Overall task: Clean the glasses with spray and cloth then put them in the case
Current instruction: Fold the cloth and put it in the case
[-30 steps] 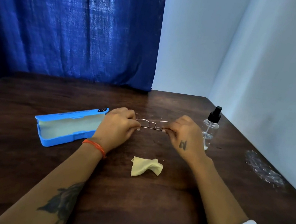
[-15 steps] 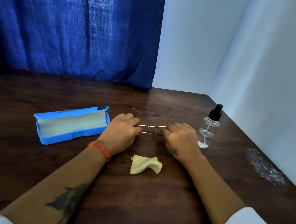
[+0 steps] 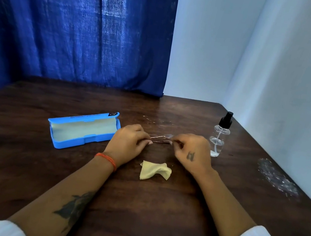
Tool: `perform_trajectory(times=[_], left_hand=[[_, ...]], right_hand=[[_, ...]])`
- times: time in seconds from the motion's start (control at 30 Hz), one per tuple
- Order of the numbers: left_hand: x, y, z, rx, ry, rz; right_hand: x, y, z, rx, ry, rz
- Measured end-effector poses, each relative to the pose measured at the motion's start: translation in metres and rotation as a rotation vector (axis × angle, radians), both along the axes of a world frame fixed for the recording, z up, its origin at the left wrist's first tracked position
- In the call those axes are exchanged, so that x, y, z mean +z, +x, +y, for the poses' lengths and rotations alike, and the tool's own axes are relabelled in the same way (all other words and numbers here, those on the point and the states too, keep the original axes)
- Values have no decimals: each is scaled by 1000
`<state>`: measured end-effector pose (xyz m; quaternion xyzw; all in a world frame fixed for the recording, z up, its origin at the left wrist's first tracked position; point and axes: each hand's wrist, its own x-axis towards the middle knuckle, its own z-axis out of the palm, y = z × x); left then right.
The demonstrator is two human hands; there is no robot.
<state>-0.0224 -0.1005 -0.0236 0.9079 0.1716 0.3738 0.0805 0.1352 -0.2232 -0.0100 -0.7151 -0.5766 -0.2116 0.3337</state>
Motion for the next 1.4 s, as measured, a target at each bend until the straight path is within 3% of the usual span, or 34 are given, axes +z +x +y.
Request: perform_trajectory(times=[0.1,0.13,0.3,0.37,0.43,0.57,0.67,0.73,0.87,0.97,1.13,1.27,1.4], left_hand=[[4,-12,-18,-42,-246,-99],[3,-18,-23,-70,-356,-112],[5,-38,-36,-233,-849,-71],[13,-40,-39,-323,-977,-15],[20,-41,-40,-391,-1051,53],[25,-44,-43,-459,-1193,-12],[26,-41,-45,-451,-1319,-91],[26,-40,-43,-419,-1333,-135],[25,-40,-43,-378,-1297,-160],[28,-40,-43,-394,-1291,-125],[31,-41,-41,-388,-1331,-136],[31,-39,-43,-427,-1433,-123],[29,-40,-42,-433,-1433,-90]], right_hand=[[12,-13,-17,149,116,453],[14,-18,-25,224,96,514],[-2,-36,-45,344,-263,86],[-2,-37,-42,349,-266,106],[4,-39,-40,323,-212,346],[20,-48,-42,358,-194,1123],[20,-57,-43,379,-238,1391],[17,-62,-42,375,-231,1373],[14,-72,-40,253,-122,981],[13,-76,-35,238,-115,824],[18,-68,-29,274,-91,1093],[20,-70,-35,288,-48,862],[15,-80,-32,243,-95,788]])
